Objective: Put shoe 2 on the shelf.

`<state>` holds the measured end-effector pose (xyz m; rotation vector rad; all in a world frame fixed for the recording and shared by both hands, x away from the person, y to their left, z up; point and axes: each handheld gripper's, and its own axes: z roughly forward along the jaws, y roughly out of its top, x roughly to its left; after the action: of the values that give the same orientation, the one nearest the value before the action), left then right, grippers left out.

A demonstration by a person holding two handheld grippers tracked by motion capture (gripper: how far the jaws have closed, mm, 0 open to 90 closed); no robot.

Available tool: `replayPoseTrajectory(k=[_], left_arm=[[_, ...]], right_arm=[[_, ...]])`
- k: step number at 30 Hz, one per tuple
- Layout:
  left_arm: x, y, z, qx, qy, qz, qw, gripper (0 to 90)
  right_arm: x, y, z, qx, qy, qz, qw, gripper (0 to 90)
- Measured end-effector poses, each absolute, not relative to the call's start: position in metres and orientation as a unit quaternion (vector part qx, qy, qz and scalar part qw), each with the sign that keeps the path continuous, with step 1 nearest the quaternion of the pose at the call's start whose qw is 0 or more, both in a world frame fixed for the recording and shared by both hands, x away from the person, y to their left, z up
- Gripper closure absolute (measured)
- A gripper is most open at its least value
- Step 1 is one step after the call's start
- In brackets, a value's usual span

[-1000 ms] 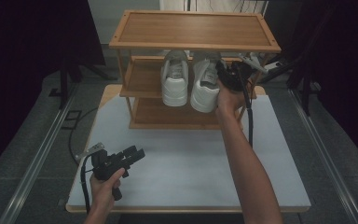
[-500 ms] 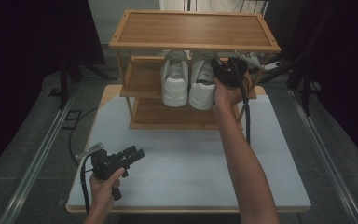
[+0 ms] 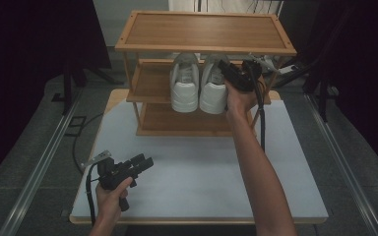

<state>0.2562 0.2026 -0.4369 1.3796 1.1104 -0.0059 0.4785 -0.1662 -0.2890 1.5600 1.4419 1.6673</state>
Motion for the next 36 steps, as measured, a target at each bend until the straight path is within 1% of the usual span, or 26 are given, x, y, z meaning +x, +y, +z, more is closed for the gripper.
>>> replayPoseTrajectory(k=[2, 6, 8, 12, 13, 16, 21, 22, 24, 25, 28, 36], left_arm=[[0.256, 0.203, -0.437, 0.603, 0.485, -0.002, 0.634, 38.3], [0.256, 0.2, -0.437, 0.604, 0.485, -0.003, 0.632, 38.3], [0.256, 0.2, -0.437, 0.606, 0.483, -0.004, 0.632, 38.3], [0.256, 0.198, -0.437, 0.607, 0.482, -0.003, 0.632, 38.3], [0.256, 0.198, -0.437, 0.608, 0.482, -0.003, 0.631, 38.3], [0.257, 0.199, -0.438, 0.609, 0.482, -0.001, 0.629, 38.3], [0.256, 0.2, -0.437, 0.609, 0.484, 0.003, 0.629, 38.3], [0.256, 0.201, -0.436, 0.609, 0.483, 0.004, 0.629, 38.3], [0.255, 0.202, -0.436, 0.608, 0.483, 0.005, 0.63, 38.3], [0.255, 0.202, -0.436, 0.607, 0.485, 0.005, 0.63, 38.3], [0.255, 0.203, -0.435, 0.606, 0.485, 0.009, 0.631, 38.3], [0.255, 0.204, -0.434, 0.606, 0.485, 0.01, 0.63, 38.4]], right_arm=[[0.476, -0.169, -0.287, 0.559, 0.524, 0.607, 0.211, 51.7], [0.467, -0.173, -0.282, 0.544, 0.539, 0.602, 0.227, 50.2], [0.465, -0.174, -0.282, 0.542, 0.541, 0.603, 0.223, 49.9], [0.454, -0.174, -0.282, 0.528, 0.552, 0.602, 0.232, 48.7], [0.447, -0.176, -0.28, 0.515, 0.56, 0.602, 0.24, 48.2], [0.438, -0.181, -0.278, 0.506, 0.565, 0.609, 0.232, 47.7], [0.421, -0.188, -0.277, 0.484, 0.582, 0.609, 0.236, 46.9], [0.412, -0.193, -0.279, 0.476, 0.59, 0.608, 0.236, 46.4], [0.408, -0.194, -0.28, 0.473, 0.592, 0.608, 0.237, 46.3], [0.397, -0.199, -0.284, 0.463, 0.602, 0.605, 0.239, 45.7], [0.383, -0.206, -0.29, 0.451, 0.609, 0.607, 0.24, 45.6], [0.341, -0.23, -0.315, 0.42, 0.625, 0.615, 0.235, 45.3]])
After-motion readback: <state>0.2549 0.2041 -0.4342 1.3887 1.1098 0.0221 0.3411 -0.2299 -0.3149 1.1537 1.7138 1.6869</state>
